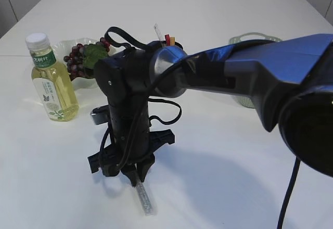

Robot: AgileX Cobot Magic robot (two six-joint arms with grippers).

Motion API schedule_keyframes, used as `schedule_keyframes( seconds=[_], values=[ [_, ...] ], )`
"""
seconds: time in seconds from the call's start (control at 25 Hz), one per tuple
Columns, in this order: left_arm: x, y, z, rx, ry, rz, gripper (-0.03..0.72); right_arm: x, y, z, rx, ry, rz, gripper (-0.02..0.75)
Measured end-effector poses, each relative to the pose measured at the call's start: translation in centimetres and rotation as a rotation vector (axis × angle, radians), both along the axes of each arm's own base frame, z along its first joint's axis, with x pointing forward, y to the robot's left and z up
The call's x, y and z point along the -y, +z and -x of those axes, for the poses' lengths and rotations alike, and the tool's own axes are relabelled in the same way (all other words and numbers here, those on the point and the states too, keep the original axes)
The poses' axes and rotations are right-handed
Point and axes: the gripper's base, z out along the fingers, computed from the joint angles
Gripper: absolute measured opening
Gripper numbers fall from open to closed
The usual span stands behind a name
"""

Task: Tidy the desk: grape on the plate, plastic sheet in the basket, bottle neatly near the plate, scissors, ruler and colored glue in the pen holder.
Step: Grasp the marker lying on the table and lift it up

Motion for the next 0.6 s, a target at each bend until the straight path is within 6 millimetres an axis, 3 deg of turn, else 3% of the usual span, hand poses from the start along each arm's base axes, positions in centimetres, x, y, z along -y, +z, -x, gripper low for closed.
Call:
schedule_keyframes(
  seconds=[0.16,0.6],
  values=[
    [0.0,0.0,0.0,0.000,0.000,0.000,0.298,0.2,0.8,-0.2,0.060,0.061,0.032,0.115],
    [0.3,0.0,0.1,-0.010,-0.008,0.034,0.297,-1.1,7.4,2.7,0.200,0.370,-0.035,0.113]
  ],
)
